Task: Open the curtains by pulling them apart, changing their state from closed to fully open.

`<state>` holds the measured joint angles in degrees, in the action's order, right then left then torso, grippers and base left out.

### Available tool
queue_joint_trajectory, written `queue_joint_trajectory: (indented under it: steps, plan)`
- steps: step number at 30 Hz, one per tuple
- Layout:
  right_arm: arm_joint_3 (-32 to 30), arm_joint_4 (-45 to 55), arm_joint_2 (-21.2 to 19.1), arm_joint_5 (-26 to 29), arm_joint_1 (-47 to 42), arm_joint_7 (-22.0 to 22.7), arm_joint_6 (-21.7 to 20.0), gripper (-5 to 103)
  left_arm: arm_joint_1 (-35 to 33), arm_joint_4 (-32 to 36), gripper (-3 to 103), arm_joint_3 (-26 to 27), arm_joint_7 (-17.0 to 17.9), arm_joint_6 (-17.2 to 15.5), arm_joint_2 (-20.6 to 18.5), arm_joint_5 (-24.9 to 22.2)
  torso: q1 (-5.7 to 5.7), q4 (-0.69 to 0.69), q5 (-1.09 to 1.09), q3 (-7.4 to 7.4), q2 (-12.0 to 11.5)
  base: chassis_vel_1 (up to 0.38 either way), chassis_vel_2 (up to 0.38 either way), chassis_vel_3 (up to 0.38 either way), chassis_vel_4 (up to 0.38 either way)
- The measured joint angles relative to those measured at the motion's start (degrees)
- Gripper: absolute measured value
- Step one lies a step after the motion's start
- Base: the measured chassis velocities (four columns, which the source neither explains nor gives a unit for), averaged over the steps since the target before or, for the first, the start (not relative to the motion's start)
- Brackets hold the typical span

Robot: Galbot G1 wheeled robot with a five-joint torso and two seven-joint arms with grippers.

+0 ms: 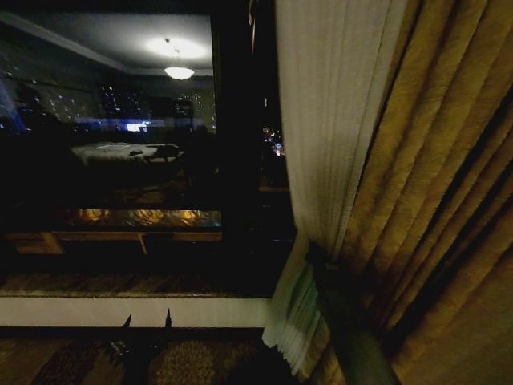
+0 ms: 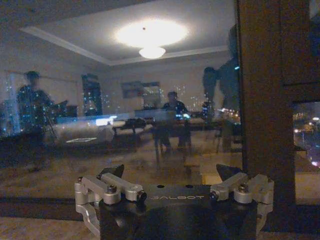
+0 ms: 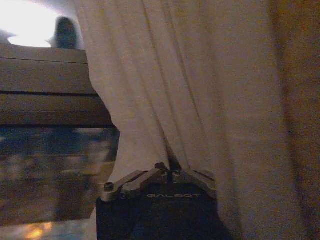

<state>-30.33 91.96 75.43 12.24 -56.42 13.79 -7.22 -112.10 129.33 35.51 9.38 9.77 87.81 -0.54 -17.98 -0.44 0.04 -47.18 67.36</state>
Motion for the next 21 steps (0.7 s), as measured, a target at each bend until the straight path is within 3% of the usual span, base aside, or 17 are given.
queue_joint_trajectory:
  steps: [13,16,20,21]
  plan:
    - [-5.4,-3.4,-0.4,1.5,2.1,9.0,-1.3,0,-1.2,-0.1,100,0.2,-0.1,1.4,-0.6,-0.9,0.00,0.00,-0.01,0.00,0.0,0.000,0.000,0.000,0.000]
    - [-4.8,-2.2,-0.3,1.5,1.2,8.5,-1.4,0,-1.3,-0.1,100,0.3,-0.1,1.6,-0.7,-1.1,0.00,0.00,-0.02,0.00,0.0,0.000,0.000,0.000,0.000]
    - [-3.1,1.9,-0.4,1.3,-2.3,4.0,-2.1,0,-1.3,0.0,100,0.2,-0.1,1.6,-0.8,-1.1,0.00,0.00,-0.02,-0.01,0.0,0.000,0.000,0.000,0.000]
    - [-2.4,3.6,-0.5,1.3,-3.6,2.9,-2.6,5,-1.2,0.1,100,0.2,-0.1,1.6,-0.8,-1.1,0.00,0.00,-0.02,-0.01,0.0,0.000,0.000,0.000,0.000]
